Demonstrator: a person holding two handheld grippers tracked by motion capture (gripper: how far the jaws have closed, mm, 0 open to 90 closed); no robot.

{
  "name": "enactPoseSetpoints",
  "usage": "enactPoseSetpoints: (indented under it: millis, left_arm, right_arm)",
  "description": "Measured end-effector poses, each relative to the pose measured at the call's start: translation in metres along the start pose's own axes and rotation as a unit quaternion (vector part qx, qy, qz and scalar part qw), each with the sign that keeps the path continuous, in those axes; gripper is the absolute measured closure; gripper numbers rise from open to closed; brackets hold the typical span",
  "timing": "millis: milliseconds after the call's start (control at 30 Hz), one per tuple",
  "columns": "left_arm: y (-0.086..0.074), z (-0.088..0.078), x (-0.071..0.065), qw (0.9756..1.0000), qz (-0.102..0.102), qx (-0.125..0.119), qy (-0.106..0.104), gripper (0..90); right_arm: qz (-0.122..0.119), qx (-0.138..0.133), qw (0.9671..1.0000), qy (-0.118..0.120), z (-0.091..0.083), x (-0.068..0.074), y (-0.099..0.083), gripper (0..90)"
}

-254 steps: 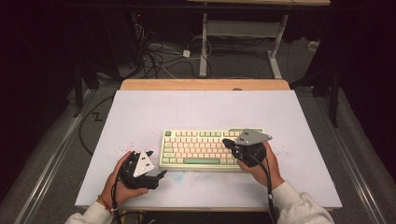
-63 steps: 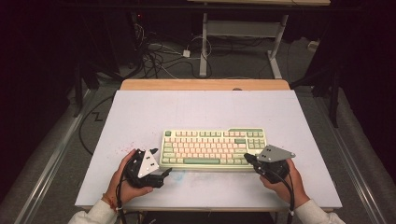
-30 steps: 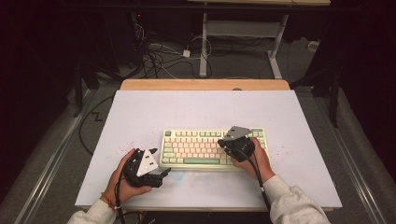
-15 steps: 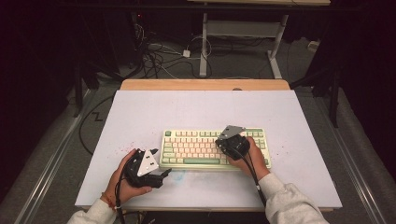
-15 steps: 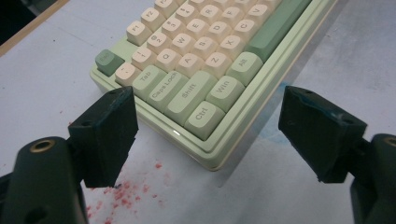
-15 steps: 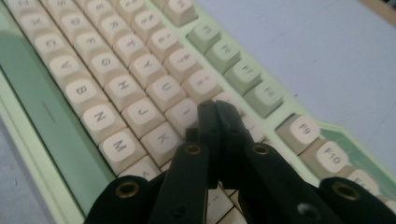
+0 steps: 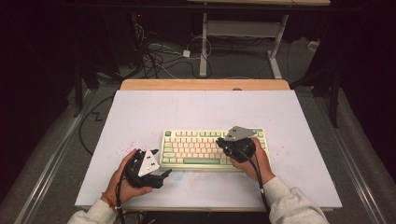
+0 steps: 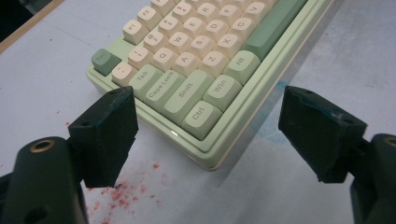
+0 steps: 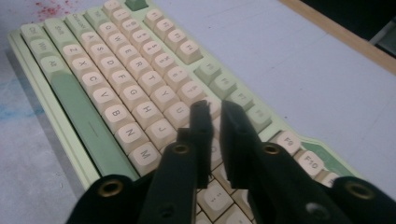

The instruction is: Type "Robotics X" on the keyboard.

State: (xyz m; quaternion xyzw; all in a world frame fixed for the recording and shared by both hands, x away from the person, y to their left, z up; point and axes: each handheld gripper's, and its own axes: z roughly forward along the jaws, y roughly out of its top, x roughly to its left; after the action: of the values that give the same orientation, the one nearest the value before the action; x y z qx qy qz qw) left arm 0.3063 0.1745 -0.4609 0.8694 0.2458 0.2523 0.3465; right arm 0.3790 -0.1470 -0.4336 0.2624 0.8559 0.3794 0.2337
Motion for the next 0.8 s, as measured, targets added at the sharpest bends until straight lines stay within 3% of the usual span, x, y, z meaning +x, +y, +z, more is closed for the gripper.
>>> enactPoseSetpoints:
  millis: [233,300,500,800]
  left_arm:
    - [0.0,0.0,0.0,1.0,0.001,0.002,-0.001,18.8]
    - [0.0,0.0,0.0,1.0,0.002,0.001,-0.002,18.8]
    - [0.0,-0.001,0.0,1.0,0.001,0.001,-0.003,18.8]
    - [0.002,-0.005,0.001,0.9998,-0.014,-0.015,-0.009,20.7]
  right_arm:
    - [0.01,-0.044,0.9989,-0.009,-0.019,-0.002,0.0,60.1]
    - [0.009,-0.054,0.9985,-0.01,-0.022,-0.002,0.001,50.9]
    - [-0.003,-0.076,0.9969,-0.021,-0.036,0.003,0.0,34.2]
    - [0.0,-0.09,0.9948,-0.046,-0.055,0.007,-0.011,24.4]
